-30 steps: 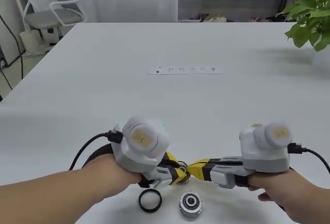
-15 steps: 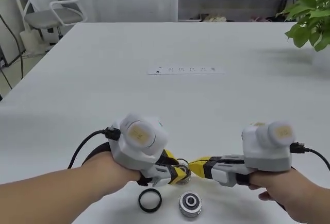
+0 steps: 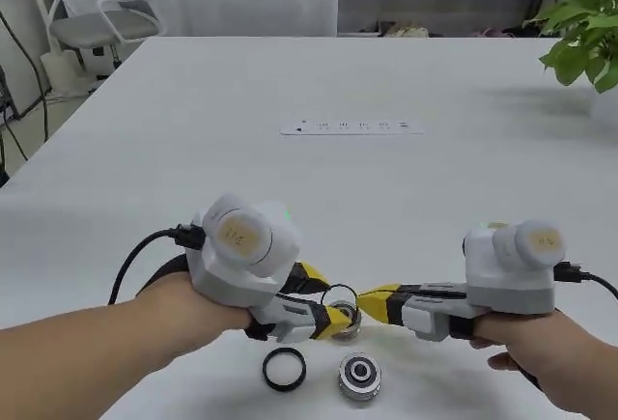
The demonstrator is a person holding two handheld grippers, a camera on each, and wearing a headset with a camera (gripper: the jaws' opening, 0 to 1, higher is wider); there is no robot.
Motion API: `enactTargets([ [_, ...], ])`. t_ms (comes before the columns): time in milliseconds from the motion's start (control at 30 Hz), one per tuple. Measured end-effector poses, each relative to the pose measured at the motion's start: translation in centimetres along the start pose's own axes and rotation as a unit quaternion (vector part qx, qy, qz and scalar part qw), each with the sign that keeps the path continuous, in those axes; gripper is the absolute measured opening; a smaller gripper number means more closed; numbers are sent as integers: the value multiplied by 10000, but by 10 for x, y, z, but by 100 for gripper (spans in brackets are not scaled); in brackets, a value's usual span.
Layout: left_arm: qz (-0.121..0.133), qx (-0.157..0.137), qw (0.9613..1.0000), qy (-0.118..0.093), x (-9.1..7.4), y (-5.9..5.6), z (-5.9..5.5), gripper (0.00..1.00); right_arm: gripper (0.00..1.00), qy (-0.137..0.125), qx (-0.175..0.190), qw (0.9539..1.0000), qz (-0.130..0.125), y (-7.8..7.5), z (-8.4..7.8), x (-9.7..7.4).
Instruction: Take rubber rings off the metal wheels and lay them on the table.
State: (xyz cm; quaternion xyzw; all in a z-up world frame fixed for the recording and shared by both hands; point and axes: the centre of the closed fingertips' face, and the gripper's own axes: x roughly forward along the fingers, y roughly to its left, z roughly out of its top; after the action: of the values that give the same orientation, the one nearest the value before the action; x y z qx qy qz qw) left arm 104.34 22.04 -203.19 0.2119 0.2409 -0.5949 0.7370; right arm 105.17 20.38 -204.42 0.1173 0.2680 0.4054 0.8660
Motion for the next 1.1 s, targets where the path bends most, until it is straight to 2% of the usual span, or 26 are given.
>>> enactTargets([
  [333,18,-1,9998,-179,-18,-4,8,32,0,-82,42,9999,96,4,4,-1],
  [633,110,-42,9995,-287,-34,-3,9,38,0,-107,67,9998,168,7,6,-4],
  [900,80,-113,9992,-365,-46,-12,7,46,0,-154,107,9996,187,8,9,-7],
  [1000,136,-106,9991,-381,-51,-12,6,52,0,-170,135,9996,199,8,9,-8],
  [1100,149,-182,9988,-426,-57,-13,5,53,0,-183,144,9995,201,9,11,-8],
])
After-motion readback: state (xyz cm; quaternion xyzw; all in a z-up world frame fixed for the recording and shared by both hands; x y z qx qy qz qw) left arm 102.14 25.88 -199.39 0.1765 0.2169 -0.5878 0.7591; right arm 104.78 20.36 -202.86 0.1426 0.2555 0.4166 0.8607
